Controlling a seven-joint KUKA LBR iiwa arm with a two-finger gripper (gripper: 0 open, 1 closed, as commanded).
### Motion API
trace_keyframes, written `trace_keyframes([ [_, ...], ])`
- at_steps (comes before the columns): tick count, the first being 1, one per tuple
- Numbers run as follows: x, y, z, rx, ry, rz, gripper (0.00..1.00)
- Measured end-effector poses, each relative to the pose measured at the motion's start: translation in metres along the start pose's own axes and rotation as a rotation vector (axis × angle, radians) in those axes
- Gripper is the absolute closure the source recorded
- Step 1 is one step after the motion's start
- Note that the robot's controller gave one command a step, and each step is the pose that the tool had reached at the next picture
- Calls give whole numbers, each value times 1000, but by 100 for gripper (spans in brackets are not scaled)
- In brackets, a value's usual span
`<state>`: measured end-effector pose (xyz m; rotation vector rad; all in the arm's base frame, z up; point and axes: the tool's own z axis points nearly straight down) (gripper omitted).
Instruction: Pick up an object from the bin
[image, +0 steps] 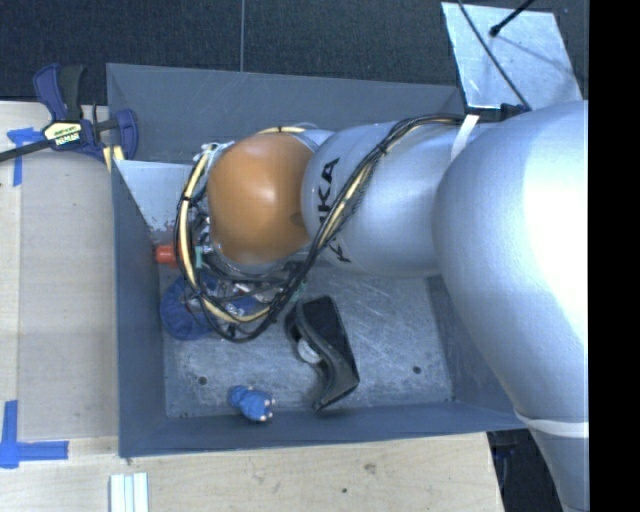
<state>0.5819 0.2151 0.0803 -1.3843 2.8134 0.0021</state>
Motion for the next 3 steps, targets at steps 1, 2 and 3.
trace_keyframes([
  [1,0,-1,-5,0,-1,6,100],
  [2,-3,-3,-75,4,-3,12,100],
  [3,-4,-4,-112,2,-2,17,100],
])
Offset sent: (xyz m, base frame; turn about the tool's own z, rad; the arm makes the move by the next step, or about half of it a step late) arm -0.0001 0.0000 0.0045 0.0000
